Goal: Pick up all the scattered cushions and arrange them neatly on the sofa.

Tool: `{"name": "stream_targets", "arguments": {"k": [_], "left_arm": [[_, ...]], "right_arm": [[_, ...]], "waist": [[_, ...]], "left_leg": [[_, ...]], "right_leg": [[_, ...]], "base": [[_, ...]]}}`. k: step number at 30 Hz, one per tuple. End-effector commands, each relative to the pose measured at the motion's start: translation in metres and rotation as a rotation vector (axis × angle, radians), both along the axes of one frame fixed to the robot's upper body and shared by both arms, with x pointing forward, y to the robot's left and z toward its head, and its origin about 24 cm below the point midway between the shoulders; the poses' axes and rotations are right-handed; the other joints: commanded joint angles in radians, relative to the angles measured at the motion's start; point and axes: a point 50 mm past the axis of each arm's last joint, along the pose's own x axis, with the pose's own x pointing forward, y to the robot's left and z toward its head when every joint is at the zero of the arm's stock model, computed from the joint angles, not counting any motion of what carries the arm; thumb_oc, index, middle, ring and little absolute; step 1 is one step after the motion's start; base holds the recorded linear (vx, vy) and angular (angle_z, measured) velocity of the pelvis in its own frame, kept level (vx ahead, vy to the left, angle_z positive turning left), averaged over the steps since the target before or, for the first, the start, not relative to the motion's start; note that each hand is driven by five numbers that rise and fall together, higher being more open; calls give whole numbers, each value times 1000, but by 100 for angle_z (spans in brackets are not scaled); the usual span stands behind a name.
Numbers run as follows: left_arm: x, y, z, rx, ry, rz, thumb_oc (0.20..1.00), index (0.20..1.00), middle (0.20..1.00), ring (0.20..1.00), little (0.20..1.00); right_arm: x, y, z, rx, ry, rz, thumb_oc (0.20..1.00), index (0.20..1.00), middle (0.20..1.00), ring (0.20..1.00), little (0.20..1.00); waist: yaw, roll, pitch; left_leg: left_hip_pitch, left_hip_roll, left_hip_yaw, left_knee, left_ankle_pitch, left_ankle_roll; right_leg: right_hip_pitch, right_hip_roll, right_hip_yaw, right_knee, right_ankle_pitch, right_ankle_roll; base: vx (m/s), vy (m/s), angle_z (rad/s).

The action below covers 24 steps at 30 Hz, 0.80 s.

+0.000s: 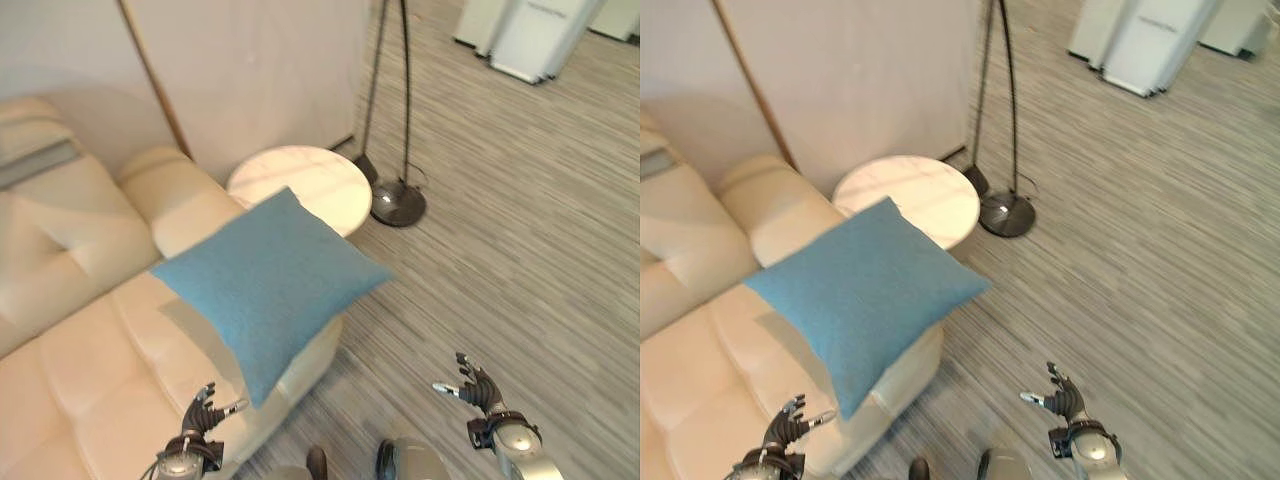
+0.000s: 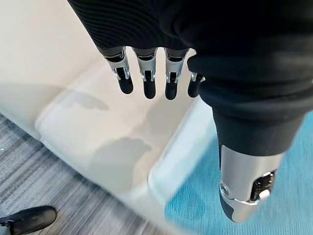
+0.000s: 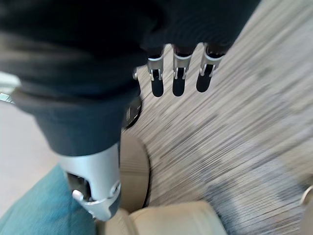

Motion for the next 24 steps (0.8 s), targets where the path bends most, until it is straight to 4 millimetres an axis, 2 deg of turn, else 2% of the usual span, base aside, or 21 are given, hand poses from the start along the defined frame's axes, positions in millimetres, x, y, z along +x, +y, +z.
{"name": "stream_targets", "arguments": {"k": [1, 2, 3, 4, 5, 6, 7, 12, 13, 14, 15, 16, 17, 18, 19, 20, 22, 23, 24], "left_arm": [[3, 1, 3, 3, -35, -13, 1000, 1000, 1000, 1000, 1000], [2, 2, 2, 5, -30, -4, 1000, 1000, 1000, 1000, 1000], [2, 2, 2, 5, -30, -4, 1000, 1000, 1000, 1000, 1000], [1, 3, 2, 13, -23, -8, 1000, 1000, 1000, 1000, 1000], [1, 4, 2, 19, -23, -8, 1000, 1000, 1000, 1000, 1000], [1, 4, 2, 19, -23, -8, 1000, 1000, 1000, 1000, 1000], [1, 8, 4, 24, -34, 7, 1000, 1000, 1000, 1000, 1000], [3, 16, 9, 34, -58, 40, 1000, 1000, 1000, 1000, 1000], [5, 22, 13, 43, -76, 57, 1000, 1000, 1000, 1000, 1000], [5, 22, 13, 42, -76, 57, 1000, 1000, 1000, 1000, 1000], [14, 26, 20, 58, -115, 64, 1000, 1000, 1000, 1000, 1000], [14, 26, 20, 57, -116, 65, 1000, 1000, 1000, 1000, 1000], [26, 29, 29, 61, -171, 70, 1000, 1000, 1000, 1000, 1000], [36, 29, 37, 52, -217, 75, 1000, 1000, 1000, 1000, 1000], [36, 30, 37, 53, -218, 76, 1000, 1000, 1000, 1000, 1000], [50, 30, 48, 42, -284, 80, 1000, 1000, 1000, 1000, 1000], [57, 30, 52, 39, -305, 70, 1000, 1000, 1000, 1000, 1000], [73, 30, 64, 44, -356, 52, 1000, 1000, 1000, 1000, 1000], [73, 30, 64, 44, -356, 52, 1000, 1000, 1000, 1000, 1000]], "right_arm": [[11, -20, 15, -43, -83, -51, 1000, 1000, 1000, 1000, 1000], [11, -22, 16, -48, -85, -51, 1000, 1000, 1000, 1000, 1000], [11, -22, 16, -48, -85, -51, 1000, 1000, 1000, 1000, 1000], [11, -25, 17, -45, -91, -65, 1000, 1000, 1000, 1000, 1000], [9, -30, 19, -42, -103, -79, 1000, 1000, 1000, 1000, 1000], [9, -30, 19, -42, -103, -79, 1000, 1000, 1000, 1000, 1000], [12, -36, 25, -51, -127, -92, 1000, 1000, 1000, 1000, 1000], [22, -44, 44, -78, -210, -84, 1000, 1000, 1000, 1000, 1000], [32, -46, 60, -106, -273, -55, 1000, 1000, 1000, 1000, 1000], [32, -46, 60, -106, -272, -55, 1000, 1000, 1000, 1000, 1000], [43, -49, 77, -136, -343, -31, 1000, 1000, 1000, 1000, 1000], [43, -49, 77, -137, -343, -30, 1000, 1000, 1000, 1000, 1000], [53, -52, 93, -166, -397, -9, 1000, 1000, 1000, 1000, 1000], [59, -52, 100, -173, -419, 3, 1000, 1000, 1000, 1000, 1000], [59, -52, 100, -172, -419, 3, 1000, 1000, 1000, 1000, 1000], [69, -51, 106, -169, -431, 22, 1000, 1000, 1000, 1000, 1000], [74, -50, 108, -172, -429, 37, 1000, 1000, 1000, 1000, 1000], [86, -47, 110, -179, -412, 70, 1000, 1000, 1000, 1000, 1000], [86, -47, 110, -179, -412, 70, 1000, 1000, 1000, 1000, 1000]], "waist": [[-15, -24, 38], [-21, -27, 42], [-22, -27, 42], [-17, -34, 40], [-16, -38, 31], [-19, -38, 31], [-15, -39, 19], [-12, -38, 1], [-9, -36, -1], [-10, -35, -1], [-10, -36, 3], [-12, -35, 3], [-17, -36, 11], [-21, -36, 19], [-23, -37, 17], [-29, -35, 24], [-31, -33, 23], [-27, -33, 31], [-27, -33, 31]], "left_leg": [[-44, -16, -19, 75, -53, -73], [-36, -27, -57, 80, -62, -79], [-36, -27, -57, 80, -62, -79], [-34, -36, -81, 87, -70, -87], [-37, -39, -121, 99, -80, -100], [-37, -39, -125, 99, -81, -100], [-45, -30, -152, 108, -81, -115], [-49, -6, -188, 93, -72, -140], [-53, 7, -196, 79, -65, -151], [-53, 7, -198, 78, -65, -152], [-67, 19, -189, 76, -60, -164], [-68, 19, -190, 77, -60, -164], [-88, 35, -158, 79, -51, -175], [-101, 57, -106, 79, -47, -181], [-105, 55, -107, 78, -43, -180], [-123, 89, -14, 74, -31, -187], [-131, 96, 10, 65, -23, -185], [-140, 104, 38, 49, -11, -186], [-140, 104, 38, 49, -11, -186]], "right_leg": [[72, 50, 88, -226, 207, 32], [71, 51, 86, -235, 213, 32], [72, 50, 85, -235, 213, 32], [92, 35, 82, -259, 215, 33], [117, 20, 65, -267, 212, 19], [119, 19, 62, -268, 211, 19], [144, 9, 20, -279, 208, 10], [182, 8, -46, -295, 183, -11], [191, 9, -72, -301, 169, -20], [191, 9, -73, -301, 168, -21], [195, 8, -96, -313, 160, -26], [196, 8, -97, -313, 160, -26], [205, 0, -127, -330, 158, -27], [209, -7, -144, -338, 155, -27], [206, -9, -145, -340, 157, -26], [212, -16, -165, -355, 158, -23], [209, -15, -171, -360, 161, -26], [199, -13, -180, -360, 163, -28], [198, -13, -180, -360, 163, -28]], "base": [[325, -150, 139], [156, -79, 121], [138, -108, 153], [131, -184, 164], [133, -185, 130], [180, -283, 142], [151, -226, 125], [106, -193, 78], [34, -104, 37], [32, -175, 42], [2, -75, 44], [4, -130, 49], [-9, -85, 51], [-15, -81, 59], [-32, -42, 80], [-6, -14, 78], [5, -19, 65], [-3, -23, 41], [-32, -48, 21]]}}
